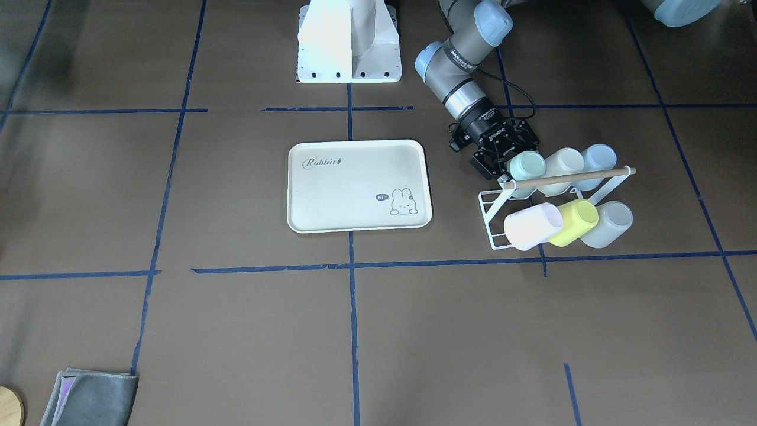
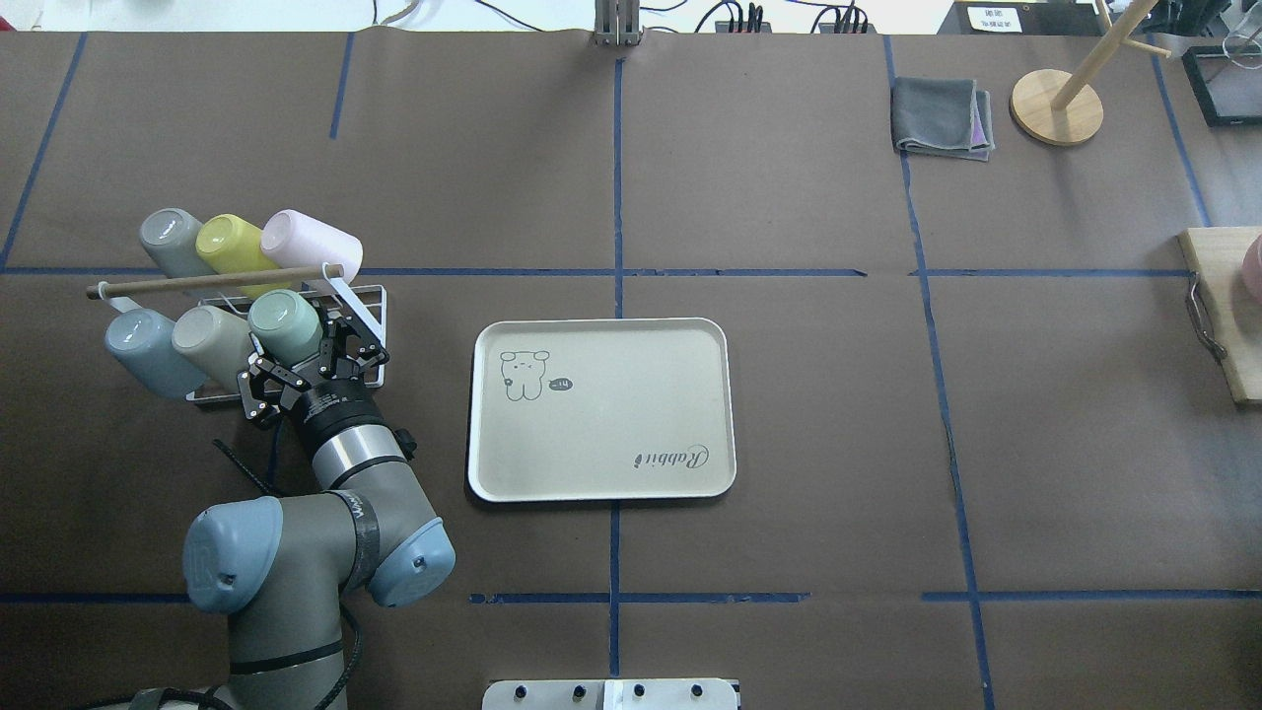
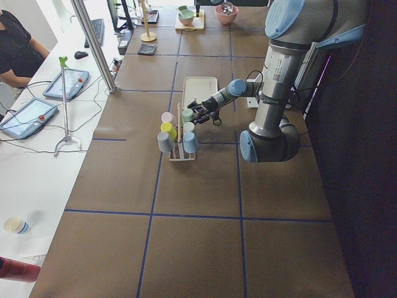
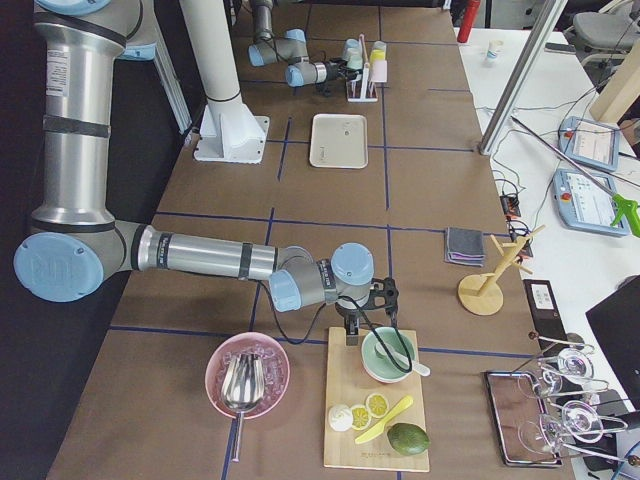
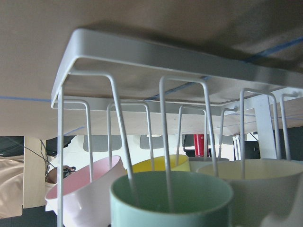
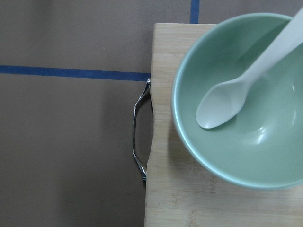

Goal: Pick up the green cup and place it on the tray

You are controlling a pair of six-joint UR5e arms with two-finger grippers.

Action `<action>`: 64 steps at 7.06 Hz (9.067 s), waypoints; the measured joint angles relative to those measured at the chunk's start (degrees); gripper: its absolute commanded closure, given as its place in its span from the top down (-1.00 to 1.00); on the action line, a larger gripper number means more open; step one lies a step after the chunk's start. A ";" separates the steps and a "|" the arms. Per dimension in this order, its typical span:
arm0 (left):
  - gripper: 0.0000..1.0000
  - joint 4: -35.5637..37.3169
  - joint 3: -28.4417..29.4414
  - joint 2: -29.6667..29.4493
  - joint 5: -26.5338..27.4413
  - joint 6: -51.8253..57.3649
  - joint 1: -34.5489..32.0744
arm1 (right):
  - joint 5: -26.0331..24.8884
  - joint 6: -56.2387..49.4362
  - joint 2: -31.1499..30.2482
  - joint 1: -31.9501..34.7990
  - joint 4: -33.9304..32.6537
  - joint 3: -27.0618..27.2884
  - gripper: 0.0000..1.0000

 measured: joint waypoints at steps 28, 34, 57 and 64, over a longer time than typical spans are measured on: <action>-0.58 -79.19 -0.37 -6.00 -25.46 -62.73 -0.06 | 0.09 -0.09 0.56 0.05 0.00 -0.78 1.00; -0.67 -103.47 15.03 -9.20 -30.61 -73.23 0.39 | 0.09 -0.09 0.28 0.05 0.00 -0.84 1.00; 1.00 -122.39 29.19 -11.61 -30.05 -62.32 -1.39 | 0.06 0.00 0.53 0.02 -0.44 -0.90 1.00; 0.99 -103.56 7.31 -6.70 -48.12 -68.21 -14.55 | 0.09 -0.04 0.72 -0.02 -0.07 -1.03 1.00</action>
